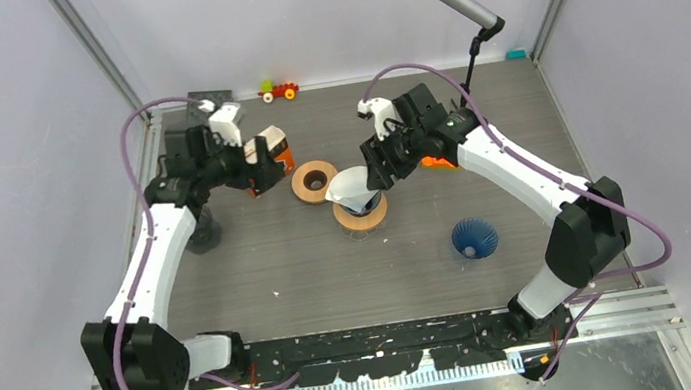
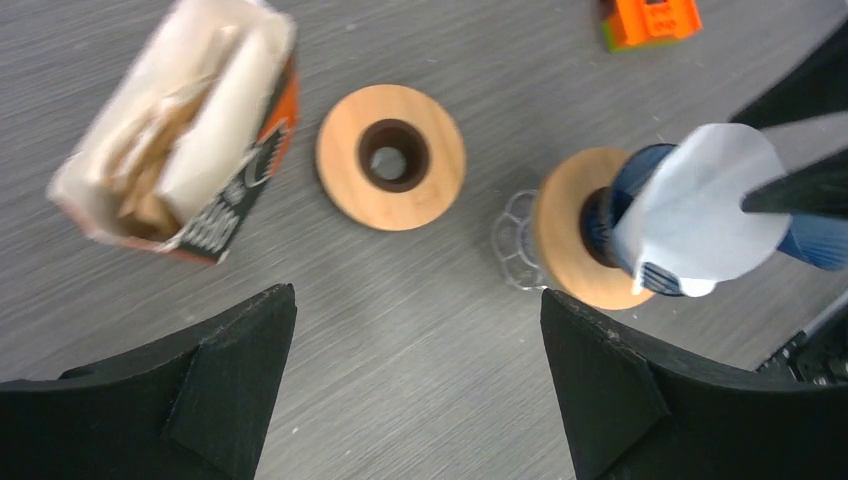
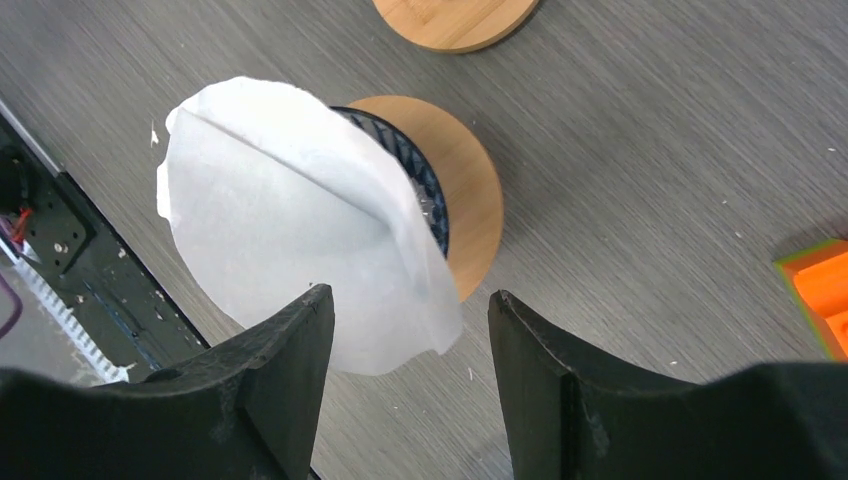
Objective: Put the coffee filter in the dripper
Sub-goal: Move the coffee server to the center of the board.
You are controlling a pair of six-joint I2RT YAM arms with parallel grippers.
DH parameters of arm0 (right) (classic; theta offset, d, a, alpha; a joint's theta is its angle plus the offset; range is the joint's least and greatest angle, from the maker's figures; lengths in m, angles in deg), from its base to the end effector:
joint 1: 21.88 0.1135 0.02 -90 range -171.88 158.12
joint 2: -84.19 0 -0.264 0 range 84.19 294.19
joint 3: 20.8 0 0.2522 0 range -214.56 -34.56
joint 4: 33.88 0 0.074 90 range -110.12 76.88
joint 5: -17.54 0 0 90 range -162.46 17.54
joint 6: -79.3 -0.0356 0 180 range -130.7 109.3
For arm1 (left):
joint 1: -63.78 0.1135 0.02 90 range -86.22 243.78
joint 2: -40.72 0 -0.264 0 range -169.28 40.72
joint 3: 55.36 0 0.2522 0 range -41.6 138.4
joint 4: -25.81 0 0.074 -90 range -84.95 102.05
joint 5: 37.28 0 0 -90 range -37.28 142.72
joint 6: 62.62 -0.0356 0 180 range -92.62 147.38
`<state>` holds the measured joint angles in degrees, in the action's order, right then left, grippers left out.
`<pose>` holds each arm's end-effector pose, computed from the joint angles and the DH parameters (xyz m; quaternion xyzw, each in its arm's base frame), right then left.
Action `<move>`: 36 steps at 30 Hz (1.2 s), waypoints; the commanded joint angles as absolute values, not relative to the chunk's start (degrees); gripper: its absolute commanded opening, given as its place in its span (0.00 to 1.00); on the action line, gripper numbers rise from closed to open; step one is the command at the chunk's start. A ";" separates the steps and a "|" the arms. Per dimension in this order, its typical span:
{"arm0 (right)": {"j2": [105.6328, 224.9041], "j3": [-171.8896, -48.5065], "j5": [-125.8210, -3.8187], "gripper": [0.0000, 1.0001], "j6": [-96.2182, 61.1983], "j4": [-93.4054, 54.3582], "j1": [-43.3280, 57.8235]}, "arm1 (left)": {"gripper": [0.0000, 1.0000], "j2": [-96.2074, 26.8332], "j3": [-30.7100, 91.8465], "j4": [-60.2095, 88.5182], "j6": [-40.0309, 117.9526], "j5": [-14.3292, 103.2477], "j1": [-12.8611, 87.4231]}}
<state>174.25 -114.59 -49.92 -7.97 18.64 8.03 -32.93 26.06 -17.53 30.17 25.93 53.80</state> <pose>0.2900 0.1825 0.3135 -0.3240 0.8617 0.2589 0.2925 0.2746 -0.0646 0.3394 0.1600 0.8568 -0.2542 0.4192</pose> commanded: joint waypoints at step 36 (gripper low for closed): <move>160.14 -109.37 -58.10 0.63 -3.84 15.62 9.78 | 0.66 -52.70 30.64 -29.83 6.81 36.83 90.20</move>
